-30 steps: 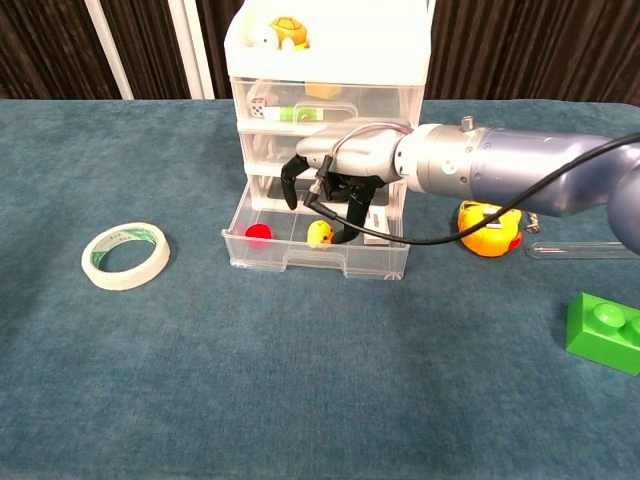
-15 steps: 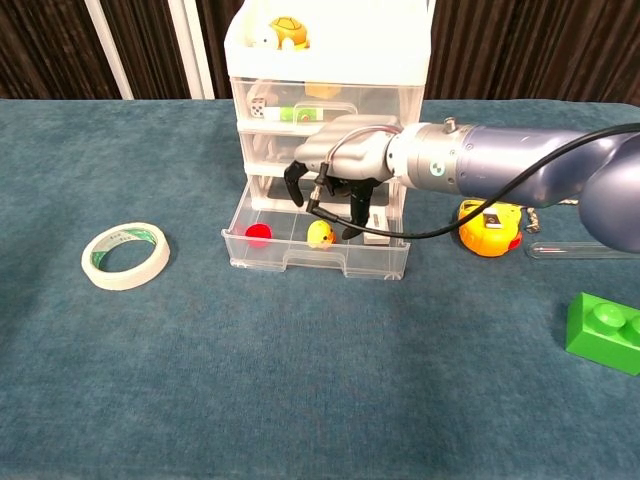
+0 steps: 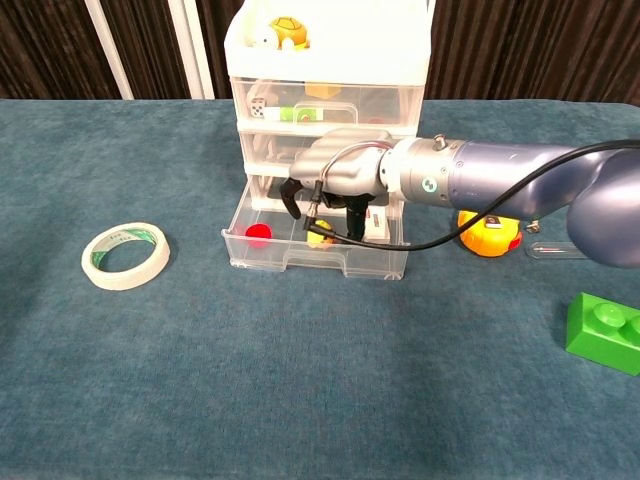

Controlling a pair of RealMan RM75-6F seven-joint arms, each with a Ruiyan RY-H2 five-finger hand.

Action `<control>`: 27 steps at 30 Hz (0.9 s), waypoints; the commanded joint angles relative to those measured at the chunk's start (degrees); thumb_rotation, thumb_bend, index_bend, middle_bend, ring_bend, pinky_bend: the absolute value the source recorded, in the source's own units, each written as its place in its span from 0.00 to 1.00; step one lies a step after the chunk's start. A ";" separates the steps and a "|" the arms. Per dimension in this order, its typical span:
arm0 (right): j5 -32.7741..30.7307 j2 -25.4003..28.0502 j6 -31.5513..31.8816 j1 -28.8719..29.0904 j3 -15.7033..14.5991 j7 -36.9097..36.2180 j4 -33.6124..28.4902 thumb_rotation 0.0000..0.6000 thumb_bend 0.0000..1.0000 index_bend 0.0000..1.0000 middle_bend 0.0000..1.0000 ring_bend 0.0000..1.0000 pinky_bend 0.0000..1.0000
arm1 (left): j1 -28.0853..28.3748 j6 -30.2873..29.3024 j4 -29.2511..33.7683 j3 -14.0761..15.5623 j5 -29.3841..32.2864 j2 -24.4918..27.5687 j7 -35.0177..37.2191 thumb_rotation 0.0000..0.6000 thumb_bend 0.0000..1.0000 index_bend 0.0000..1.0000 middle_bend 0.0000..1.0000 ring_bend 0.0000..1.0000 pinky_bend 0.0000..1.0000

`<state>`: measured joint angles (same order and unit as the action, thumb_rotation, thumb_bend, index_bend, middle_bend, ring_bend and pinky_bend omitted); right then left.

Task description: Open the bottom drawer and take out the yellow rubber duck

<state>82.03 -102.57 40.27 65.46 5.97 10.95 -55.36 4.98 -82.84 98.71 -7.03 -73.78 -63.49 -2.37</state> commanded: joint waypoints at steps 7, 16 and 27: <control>0.51 -1.39 -0.84 0.56 -0.07 -0.04 2.19 1.00 0.29 0.41 1.00 1.00 1.00 | -0.04 -0.15 0.02 -0.22 0.35 -0.05 0.02 1.00 0.61 0.05 0.00 0.00 0.00; 0.23 -3.25 -2.19 1.30 0.46 -0.26 5.22 1.00 0.30 0.46 1.00 1.00 1.00 | 0.00 -0.02 0.09 -0.30 0.59 0.03 0.00 1.00 0.61 0.05 0.00 0.00 0.00; 0.31 -3.99 -2.64 1.29 0.50 -1.04 6.32 1.00 0.30 0.49 1.00 1.00 1.00 | -0.01 0.07 0.12 -0.32 0.76 0.10 0.03 1.00 0.61 0.05 0.00 0.00 0.00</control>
<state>82.36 -106.49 37.71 66.74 6.47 9.89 -49.12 4.97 -82.77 98.82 -7.34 -73.03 -63.39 -2.34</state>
